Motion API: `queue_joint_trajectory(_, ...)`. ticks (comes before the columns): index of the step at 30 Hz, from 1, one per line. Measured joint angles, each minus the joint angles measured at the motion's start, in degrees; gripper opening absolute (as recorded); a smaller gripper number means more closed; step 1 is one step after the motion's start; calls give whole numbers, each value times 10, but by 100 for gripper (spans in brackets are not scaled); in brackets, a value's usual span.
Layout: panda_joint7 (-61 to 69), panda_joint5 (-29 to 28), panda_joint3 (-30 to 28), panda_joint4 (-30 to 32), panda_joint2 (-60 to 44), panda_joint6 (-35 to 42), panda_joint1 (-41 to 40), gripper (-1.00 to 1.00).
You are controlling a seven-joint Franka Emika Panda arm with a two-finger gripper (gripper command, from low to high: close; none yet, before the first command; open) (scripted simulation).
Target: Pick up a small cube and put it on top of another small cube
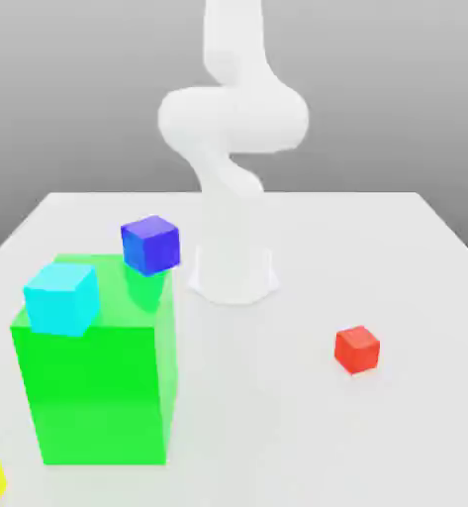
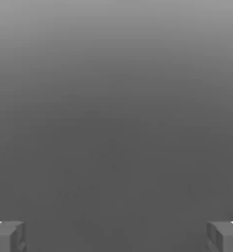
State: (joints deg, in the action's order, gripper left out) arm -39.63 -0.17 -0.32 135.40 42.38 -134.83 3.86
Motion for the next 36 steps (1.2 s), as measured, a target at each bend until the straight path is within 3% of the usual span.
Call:
queue_joint_trajectory(25, 631, -7, -16, 363, -348, -307, 371, 0)
queue_joint_trajectory(30, 695, 50, 2, 359, -445, -388, 382, 0)
queue_joint_trajectory(34, 702, 58, 20, 346, -528, -456, 366, 0)
queue_joint_trajectory(35, 702, 58, 18, 343, -545, -471, 369, -100)
queue_joint_trajectory(36, 702, 58, 18, 343, -545, -471, 369, -100)
